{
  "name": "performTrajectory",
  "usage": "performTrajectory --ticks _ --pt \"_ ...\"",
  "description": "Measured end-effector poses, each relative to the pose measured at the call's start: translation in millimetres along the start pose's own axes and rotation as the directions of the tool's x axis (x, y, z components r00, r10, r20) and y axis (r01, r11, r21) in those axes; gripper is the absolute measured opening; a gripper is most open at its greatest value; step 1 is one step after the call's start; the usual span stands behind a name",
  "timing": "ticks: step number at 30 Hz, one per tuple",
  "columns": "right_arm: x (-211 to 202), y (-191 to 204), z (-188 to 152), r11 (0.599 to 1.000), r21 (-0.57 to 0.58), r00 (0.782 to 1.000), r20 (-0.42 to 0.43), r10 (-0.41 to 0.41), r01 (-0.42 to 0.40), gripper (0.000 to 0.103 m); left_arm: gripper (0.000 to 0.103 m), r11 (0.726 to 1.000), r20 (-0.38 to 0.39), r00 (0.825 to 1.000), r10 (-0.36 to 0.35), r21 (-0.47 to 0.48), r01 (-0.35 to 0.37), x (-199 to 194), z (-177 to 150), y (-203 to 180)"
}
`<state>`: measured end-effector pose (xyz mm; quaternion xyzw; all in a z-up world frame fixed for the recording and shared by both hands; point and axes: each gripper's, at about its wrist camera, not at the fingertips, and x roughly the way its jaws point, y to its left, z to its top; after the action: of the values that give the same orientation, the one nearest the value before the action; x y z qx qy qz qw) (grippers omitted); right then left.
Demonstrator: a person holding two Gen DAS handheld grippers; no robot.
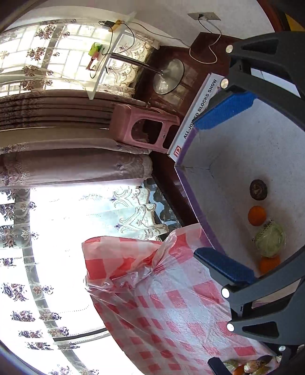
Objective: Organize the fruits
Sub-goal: 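Move both open tools back over the remaining fruits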
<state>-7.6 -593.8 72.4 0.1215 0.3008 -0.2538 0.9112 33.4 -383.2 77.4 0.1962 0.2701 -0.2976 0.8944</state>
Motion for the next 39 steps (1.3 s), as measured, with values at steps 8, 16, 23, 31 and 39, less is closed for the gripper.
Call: performTrajectory --ticks 8,16,23,31,39 --pt "-57.6 40.2 12.6 0.991 -0.073 0.977 0.191 -0.094 0.11 0.101 0.098 0.985 0.194 0.969 0.152 -0.107 -0.133 -72.2 -0.1 34.1" --pt "-87.3 89.1 1.4 0.979 -0.202 0.972 0.232 0.022 0.026 0.101 0.098 0.976 0.235 0.952 0.195 -0.141 -0.165 -102.4 -25.4 63.1" --pt "-99.0 137.2 -23.1 0.927 -0.271 0.949 0.11 0.297 -0.259 0.101 0.098 0.957 0.19 0.96 0.206 -0.244 -0.157 -118.3 -57.8 107.4" --pt "-105.5 199.3 -63.0 0.837 -0.331 0.894 -0.055 0.444 -0.436 0.101 0.098 0.904 0.164 0.948 0.272 -0.382 -0.194 -148.7 -101.3 173.4" --pt "-112.5 236.9 -88.2 0.745 -0.362 0.825 -0.17 0.539 -0.561 0.101 0.098 0.85 0.071 0.934 0.349 -0.443 -0.284 -170.3 -148.1 216.5"
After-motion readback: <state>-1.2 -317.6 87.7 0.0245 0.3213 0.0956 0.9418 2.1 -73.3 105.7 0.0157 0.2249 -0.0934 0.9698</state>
